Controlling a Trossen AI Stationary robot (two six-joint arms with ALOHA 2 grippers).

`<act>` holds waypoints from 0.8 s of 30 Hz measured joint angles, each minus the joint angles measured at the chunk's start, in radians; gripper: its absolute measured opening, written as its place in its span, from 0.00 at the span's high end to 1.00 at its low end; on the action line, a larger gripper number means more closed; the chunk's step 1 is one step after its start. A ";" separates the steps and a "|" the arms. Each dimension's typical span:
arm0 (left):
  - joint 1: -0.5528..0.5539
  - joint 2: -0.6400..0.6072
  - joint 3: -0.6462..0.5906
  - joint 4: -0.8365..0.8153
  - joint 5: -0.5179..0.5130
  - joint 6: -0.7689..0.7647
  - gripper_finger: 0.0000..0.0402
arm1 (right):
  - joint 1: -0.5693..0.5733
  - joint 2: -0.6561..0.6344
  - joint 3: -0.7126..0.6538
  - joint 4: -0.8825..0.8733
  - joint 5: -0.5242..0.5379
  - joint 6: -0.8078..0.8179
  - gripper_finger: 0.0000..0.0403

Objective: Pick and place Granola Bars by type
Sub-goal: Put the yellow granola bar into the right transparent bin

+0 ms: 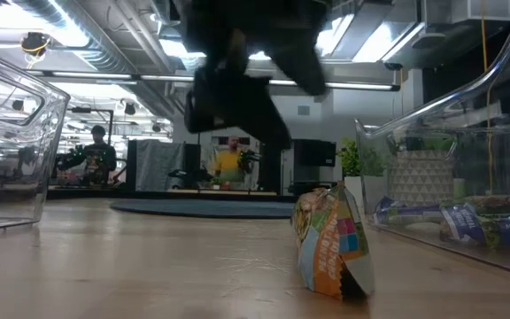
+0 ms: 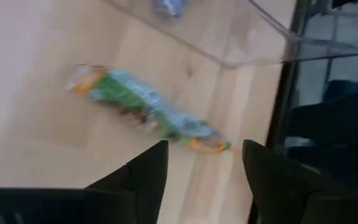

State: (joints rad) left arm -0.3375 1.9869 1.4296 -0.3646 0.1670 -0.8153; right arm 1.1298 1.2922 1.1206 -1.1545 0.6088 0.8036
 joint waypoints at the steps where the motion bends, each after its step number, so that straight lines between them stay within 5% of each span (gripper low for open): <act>1: -0.006 0.013 0.000 0.029 0.000 -0.016 0.50 | 0.005 0.000 0.000 -0.005 0.001 -0.001 0.60; 11: -0.016 0.107 0.000 0.085 -0.043 -0.163 0.40 | 0.055 0.000 0.000 -0.007 0.019 0.009 0.60; 24: -0.016 0.144 0.002 0.095 -0.158 -0.246 0.46 | 0.115 0.000 0.000 0.002 0.026 0.058 0.60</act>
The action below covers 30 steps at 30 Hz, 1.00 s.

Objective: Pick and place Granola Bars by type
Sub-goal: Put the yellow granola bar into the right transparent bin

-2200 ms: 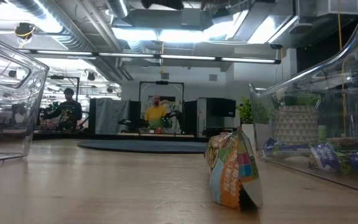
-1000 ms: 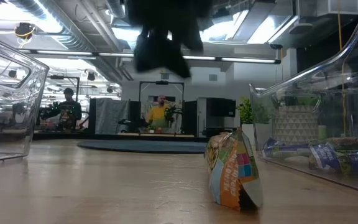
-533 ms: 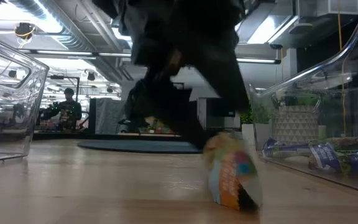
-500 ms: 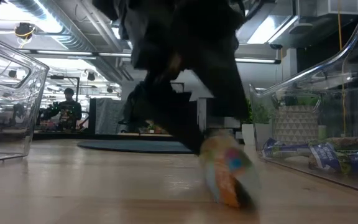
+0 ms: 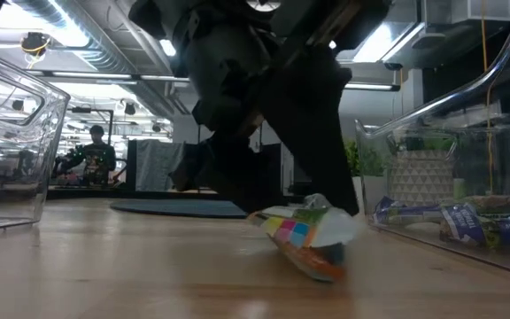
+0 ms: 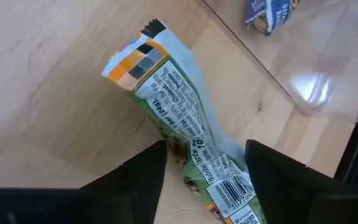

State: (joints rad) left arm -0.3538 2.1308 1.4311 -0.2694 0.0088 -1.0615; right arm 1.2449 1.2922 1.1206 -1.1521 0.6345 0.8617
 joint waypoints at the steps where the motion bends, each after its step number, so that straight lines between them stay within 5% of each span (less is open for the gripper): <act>1: 0.000 0.000 0.000 -0.003 -0.002 0.000 0.49 | 0.000 0.000 0.000 0.000 0.001 0.001 0.60; 13: 0.004 0.002 -0.001 -0.040 0.007 -0.021 0.96 | 0.000 0.000 0.000 -0.001 0.045 -0.002 0.60; 30: 0.003 -0.130 0.103 -0.177 -0.037 0.113 0.99 | -0.006 0.000 -0.001 -0.087 0.146 0.026 0.60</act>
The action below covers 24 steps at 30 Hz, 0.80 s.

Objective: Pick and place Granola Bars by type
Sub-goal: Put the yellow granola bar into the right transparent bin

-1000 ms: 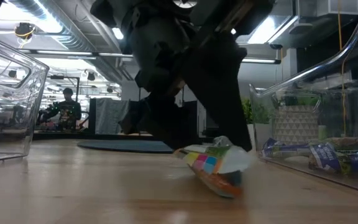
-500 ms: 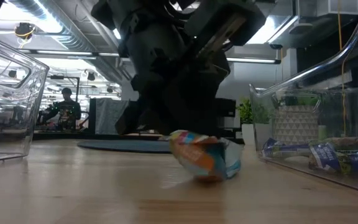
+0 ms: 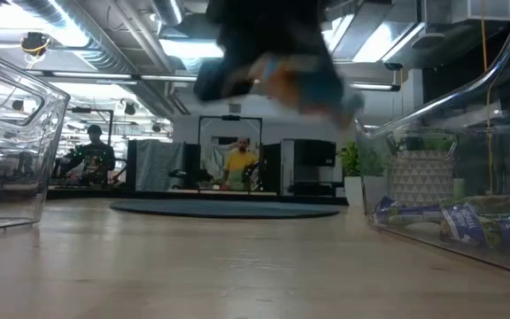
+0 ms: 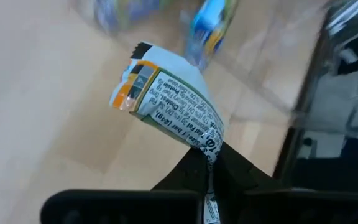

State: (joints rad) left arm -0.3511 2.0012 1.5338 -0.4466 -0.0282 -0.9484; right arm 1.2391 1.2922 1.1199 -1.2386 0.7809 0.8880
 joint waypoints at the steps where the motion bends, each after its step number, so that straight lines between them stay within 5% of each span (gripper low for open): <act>1: 0.000 -0.016 0.006 -0.007 -0.016 0.011 0.99 | 0.000 0.000 0.000 -0.003 0.008 0.000 0.60; 12: -0.011 -0.257 0.008 -0.105 -0.317 0.097 0.99 | -0.065 -0.100 0.000 -0.048 0.092 0.013 0.60; 20: -0.022 -0.367 0.009 -0.097 -0.495 0.264 0.99 | -0.256 -0.321 0.000 0.127 0.107 -0.275 0.60; 24: -0.022 -0.381 0.009 -0.088 -0.529 0.322 0.99 | -0.374 -0.431 0.000 0.356 0.017 -0.534 0.60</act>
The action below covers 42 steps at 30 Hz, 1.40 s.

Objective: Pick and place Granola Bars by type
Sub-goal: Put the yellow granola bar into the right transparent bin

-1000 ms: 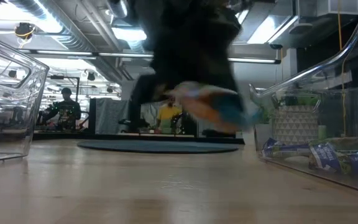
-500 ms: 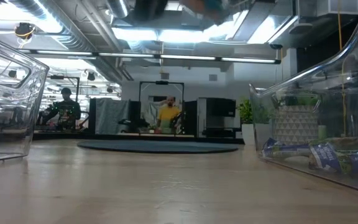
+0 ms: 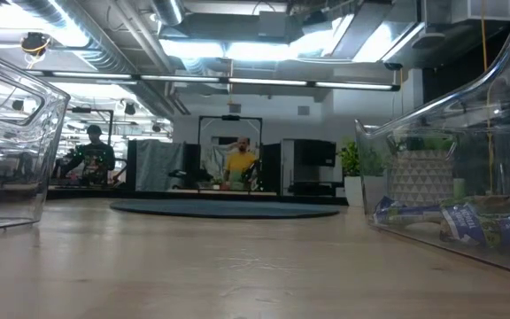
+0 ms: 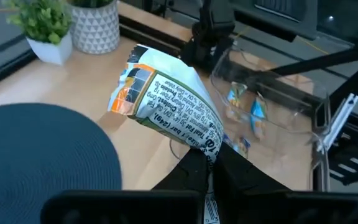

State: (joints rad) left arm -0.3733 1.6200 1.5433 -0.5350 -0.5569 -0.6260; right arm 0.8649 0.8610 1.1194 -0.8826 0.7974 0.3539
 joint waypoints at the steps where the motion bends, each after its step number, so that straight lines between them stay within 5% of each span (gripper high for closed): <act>1: 0.000 -0.001 0.000 0.007 -0.003 0.006 0.99 | -0.030 -0.020 0.000 0.067 -0.040 -0.060 0.60; 10: -0.006 -0.001 0.004 0.184 -0.064 0.170 0.99 | -0.299 -0.061 0.000 0.439 -0.390 -0.317 0.60; 16: -0.013 -0.002 0.066 0.168 -0.100 0.271 0.99 | -0.453 -0.009 0.000 0.453 -0.447 -0.303 0.60; 21: -0.010 -0.002 0.120 0.166 -0.116 0.365 0.99 | -0.585 0.045 0.000 0.546 -0.638 -0.309 0.54; 31: 0.011 -0.002 0.137 0.119 -0.134 0.412 0.99 | -0.805 0.196 0.000 0.824 -1.073 -0.243 0.25; 42: 0.010 -0.002 0.137 0.111 -0.165 0.449 0.99 | -0.904 0.375 0.000 1.044 -1.277 -0.129 0.24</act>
State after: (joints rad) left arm -0.3637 1.6184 1.6798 -0.4236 -0.7223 -0.1772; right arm -0.0393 1.2355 1.1194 0.1610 -0.4795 0.2248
